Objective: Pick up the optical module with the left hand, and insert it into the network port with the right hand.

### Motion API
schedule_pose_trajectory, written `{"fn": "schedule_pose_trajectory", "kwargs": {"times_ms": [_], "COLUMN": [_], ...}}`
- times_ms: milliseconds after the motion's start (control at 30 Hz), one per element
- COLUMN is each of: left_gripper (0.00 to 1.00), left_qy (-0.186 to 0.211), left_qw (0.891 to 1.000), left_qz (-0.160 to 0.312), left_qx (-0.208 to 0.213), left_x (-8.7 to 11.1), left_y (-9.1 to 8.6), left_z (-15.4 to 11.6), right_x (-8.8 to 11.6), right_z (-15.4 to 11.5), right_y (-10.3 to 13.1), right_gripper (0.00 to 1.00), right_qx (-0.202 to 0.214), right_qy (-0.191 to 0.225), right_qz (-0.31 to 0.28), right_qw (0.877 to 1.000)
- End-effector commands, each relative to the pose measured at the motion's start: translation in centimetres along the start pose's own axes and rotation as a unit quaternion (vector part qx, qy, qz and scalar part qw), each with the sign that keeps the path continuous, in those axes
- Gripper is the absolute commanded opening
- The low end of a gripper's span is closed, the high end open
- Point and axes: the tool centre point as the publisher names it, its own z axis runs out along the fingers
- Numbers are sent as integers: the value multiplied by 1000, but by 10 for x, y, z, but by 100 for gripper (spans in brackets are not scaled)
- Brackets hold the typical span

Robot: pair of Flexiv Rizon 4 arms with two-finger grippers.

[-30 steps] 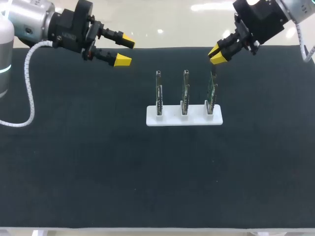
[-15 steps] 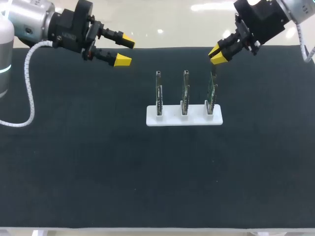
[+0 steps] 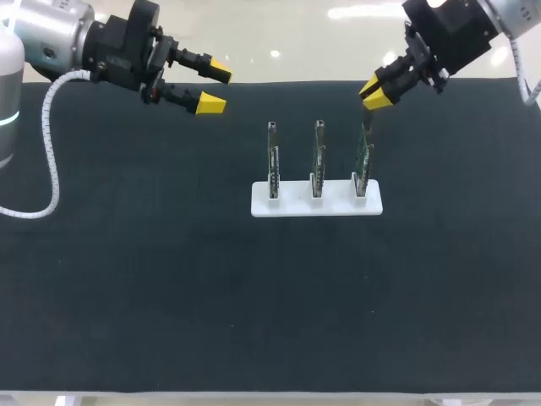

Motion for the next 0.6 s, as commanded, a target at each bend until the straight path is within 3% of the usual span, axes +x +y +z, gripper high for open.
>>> {"fn": "schedule_pose_trajectory", "kwargs": {"times_ms": [33,600], "left_gripper": [100,100], "left_qy": [2,2], "left_qw": [1000,1000], "left_qz": [-1,-1], "left_qx": [0,0], "left_x": [-1,-1], "left_y": [1,1], "left_z": [1,1], "right_x": [1,5], "right_z": [-1,4], "right_y": [0,1], "right_gripper": [0,0], "right_qx": [0,1], "right_qy": [-1,-4], "right_qz": [0,-5], "right_qw": [1000,1000]}}
